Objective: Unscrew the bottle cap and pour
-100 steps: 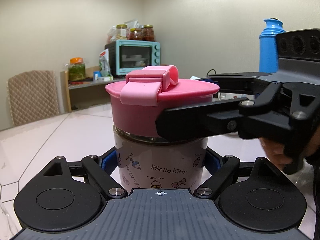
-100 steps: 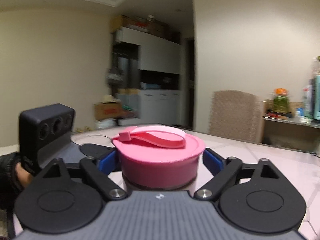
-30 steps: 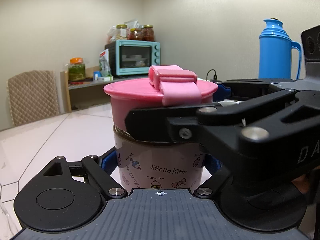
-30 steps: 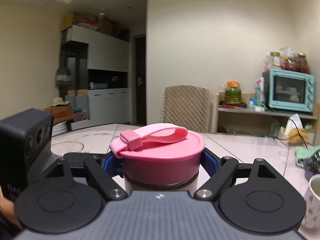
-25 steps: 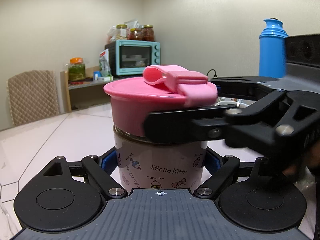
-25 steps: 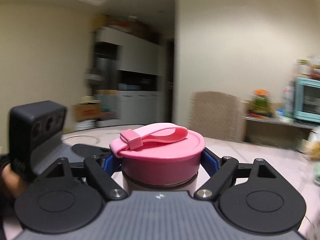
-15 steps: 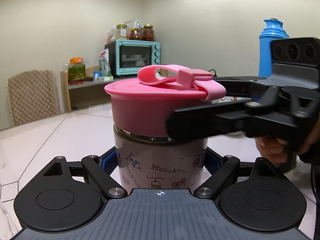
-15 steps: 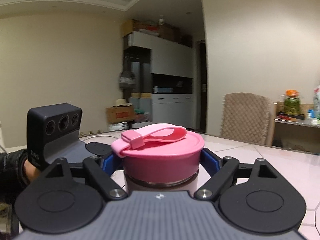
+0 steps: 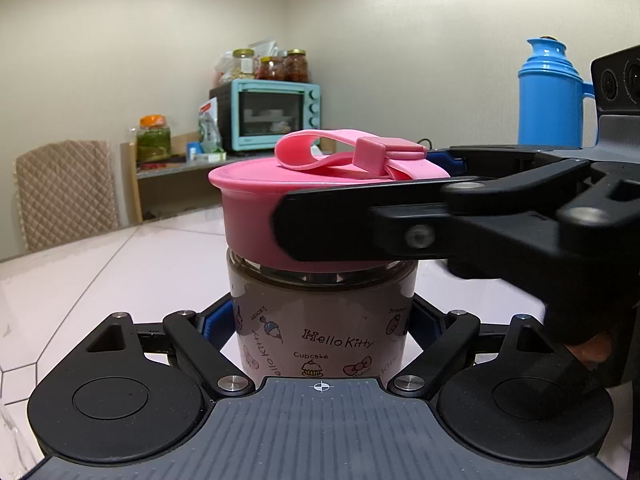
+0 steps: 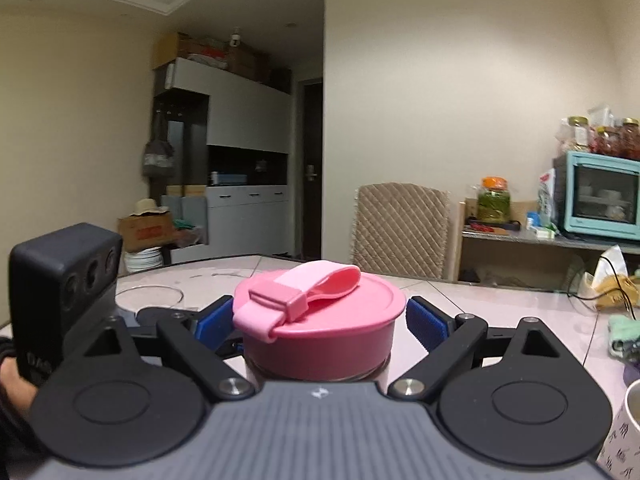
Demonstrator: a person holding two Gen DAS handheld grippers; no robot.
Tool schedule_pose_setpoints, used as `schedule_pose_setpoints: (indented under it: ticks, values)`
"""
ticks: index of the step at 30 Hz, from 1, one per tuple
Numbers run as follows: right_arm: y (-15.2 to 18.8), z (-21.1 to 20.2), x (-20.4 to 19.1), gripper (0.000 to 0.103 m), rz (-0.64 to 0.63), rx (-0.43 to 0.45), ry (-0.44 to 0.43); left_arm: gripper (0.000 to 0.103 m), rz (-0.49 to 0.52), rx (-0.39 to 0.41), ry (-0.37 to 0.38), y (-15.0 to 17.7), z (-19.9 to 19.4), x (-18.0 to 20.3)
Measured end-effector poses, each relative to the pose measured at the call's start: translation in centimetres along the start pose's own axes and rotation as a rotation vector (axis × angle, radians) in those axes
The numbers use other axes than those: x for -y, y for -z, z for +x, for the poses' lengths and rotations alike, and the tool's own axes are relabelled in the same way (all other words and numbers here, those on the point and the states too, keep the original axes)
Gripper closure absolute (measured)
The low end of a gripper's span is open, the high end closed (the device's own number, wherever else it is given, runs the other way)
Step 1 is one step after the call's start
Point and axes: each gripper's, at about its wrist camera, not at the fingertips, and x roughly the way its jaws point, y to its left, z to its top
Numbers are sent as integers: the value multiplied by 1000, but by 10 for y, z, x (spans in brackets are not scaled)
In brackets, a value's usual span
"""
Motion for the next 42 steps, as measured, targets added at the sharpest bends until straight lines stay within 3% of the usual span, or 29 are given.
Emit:
schedule_pose_setpoints:
  ticks: [7,12,23,26,29,42]
  values:
    - [5,4,-10,17,38,2,55,13,0,0,0,0,0,0]
    - [7,2,-7,18,14,5,33,13,-1,0,0,0,0,0]
    - [4,5,35,18,-60,19,-254,13,0,0,0,0,0,1]
    - [2,5,40,18,-61,21,-290,13,-1,-1,0,0,1,0]
    - [1,3,35,16,-43,23,-261,13,-1,0,1,0,0,0]
    - [-3,-9,-10,11,26,-4,52,13,0,0,0,0,-1,-1]
